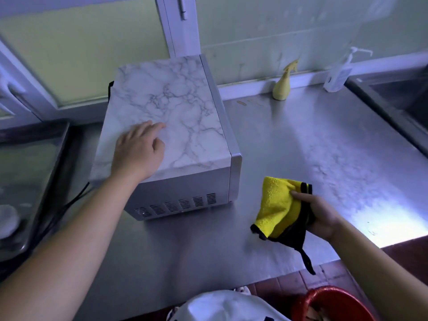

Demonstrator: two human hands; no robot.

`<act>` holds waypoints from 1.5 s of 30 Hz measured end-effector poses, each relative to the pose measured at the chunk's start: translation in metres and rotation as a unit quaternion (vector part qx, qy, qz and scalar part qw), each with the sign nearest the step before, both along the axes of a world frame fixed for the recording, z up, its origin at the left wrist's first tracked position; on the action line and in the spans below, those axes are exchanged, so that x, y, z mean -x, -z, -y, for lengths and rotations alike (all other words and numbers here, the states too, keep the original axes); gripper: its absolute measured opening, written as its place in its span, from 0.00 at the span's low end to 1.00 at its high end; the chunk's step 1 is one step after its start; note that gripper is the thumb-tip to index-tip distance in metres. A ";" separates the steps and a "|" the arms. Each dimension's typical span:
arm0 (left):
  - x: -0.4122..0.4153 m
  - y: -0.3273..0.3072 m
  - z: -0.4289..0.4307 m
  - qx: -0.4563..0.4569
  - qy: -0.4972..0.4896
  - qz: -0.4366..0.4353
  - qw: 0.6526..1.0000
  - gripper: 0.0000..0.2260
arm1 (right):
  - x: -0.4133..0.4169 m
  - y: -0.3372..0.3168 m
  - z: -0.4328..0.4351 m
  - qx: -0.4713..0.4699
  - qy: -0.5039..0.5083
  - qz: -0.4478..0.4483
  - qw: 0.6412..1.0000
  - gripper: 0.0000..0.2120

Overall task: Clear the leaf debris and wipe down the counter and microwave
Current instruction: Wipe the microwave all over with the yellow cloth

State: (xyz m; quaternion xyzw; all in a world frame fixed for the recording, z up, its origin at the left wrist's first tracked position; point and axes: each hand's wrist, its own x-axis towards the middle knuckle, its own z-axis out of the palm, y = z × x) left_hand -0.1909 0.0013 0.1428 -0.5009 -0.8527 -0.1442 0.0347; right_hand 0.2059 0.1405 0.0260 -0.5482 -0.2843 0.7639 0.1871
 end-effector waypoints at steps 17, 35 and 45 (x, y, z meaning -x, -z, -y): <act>-0.006 -0.004 0.004 -0.006 -0.019 0.013 1.000 0.21 | 0.192 -0.135 -0.080 -0.529 -0.111 0.101 0.835 0.12; -0.010 -0.006 0.003 -0.061 -0.051 0.017 0.997 0.21 | 0.447 -0.130 -0.245 -0.657 -0.335 0.356 0.574 0.33; -0.007 -0.005 0.004 -0.097 -0.062 0.034 0.993 0.21 | 0.471 -0.133 -0.282 -0.665 -0.374 0.385 0.520 0.36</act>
